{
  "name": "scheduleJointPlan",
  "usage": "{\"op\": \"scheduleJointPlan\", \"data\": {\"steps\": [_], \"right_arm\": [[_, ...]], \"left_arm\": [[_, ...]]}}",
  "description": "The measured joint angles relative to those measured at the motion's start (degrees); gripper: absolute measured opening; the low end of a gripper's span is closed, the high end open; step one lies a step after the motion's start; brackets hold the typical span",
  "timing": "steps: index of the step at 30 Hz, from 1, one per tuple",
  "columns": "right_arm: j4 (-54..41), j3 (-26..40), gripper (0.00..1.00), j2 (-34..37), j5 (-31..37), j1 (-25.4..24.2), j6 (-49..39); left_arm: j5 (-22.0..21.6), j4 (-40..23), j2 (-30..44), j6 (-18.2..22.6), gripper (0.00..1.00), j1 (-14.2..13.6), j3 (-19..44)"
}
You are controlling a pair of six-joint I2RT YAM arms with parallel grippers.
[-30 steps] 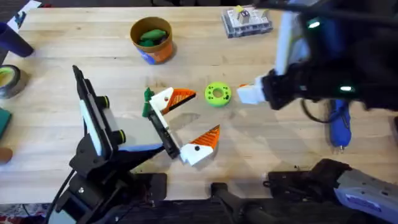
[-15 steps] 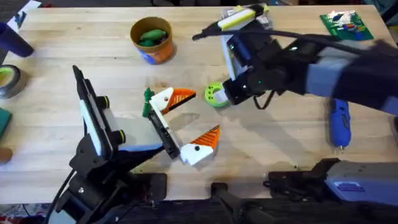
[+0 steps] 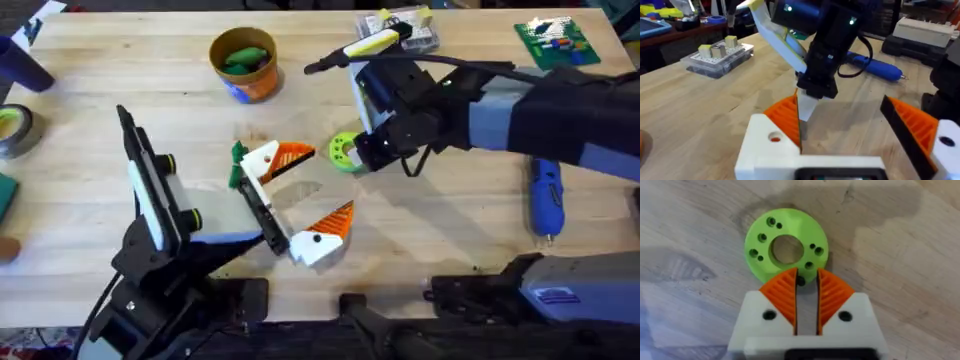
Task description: Pick up the gripper from the table and insert it into the empty holder that is missing its gripper. Then pick up a screw, insert it into the mounting hole, and use the screwdriver to tighten it. Finally, clean up the table by picking up the vegetable and placing it into the bucket.
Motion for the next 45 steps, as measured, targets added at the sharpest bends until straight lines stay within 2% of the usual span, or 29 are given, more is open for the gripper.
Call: {"op": "scheduleJointPlan", "data": {"steps": [6, 19, 23, 31, 37, 41, 45], "right_arm": [[0.0, 0.0, 0.011, 0.0, -1.11, -0.04, 0.39], [-2.61, 1.35, 0.007, 0.37, -1.1, -0.96, 0.39], [-8.88, 5.22, 0.007, 0.62, 1.37, -1.82, 0.39], [-20.02, 17.58, 0.006, 0.29, 3.53, -2.14, 0.18], [-21.11, 18.86, 0.006, 0.3, 4.2, -2.14, 0.15], [-20.85, 18.93, 0.006, 3.17, 4.66, -2.14, 0.15], [-20.52, 18.95, 0.006, 9.39, 4.84, -2.14, 0.13]], "left_arm": [[0.0, 0.0, 0.0, -0.02, 0.984, 0.0, 0.0], [0.0, 0.0, 0.0, 0.0, 0.984, 0.0, 0.0], [0.0, 0.0, 0.0, 0.0, 0.984, 0.0, 0.0], [0.0, 0.0, 0.0, 0.0, 0.984, 0.0, 0.0], [0.0, 0.0, 0.0, 0.0, 0.984, 0.0, 0.0], [0.0, 0.0, 0.0, 0.0, 0.984, 0.0, 0.0], [0.0, 0.0, 0.0, 0.0, 0.984, 0.0, 0.0]]}}
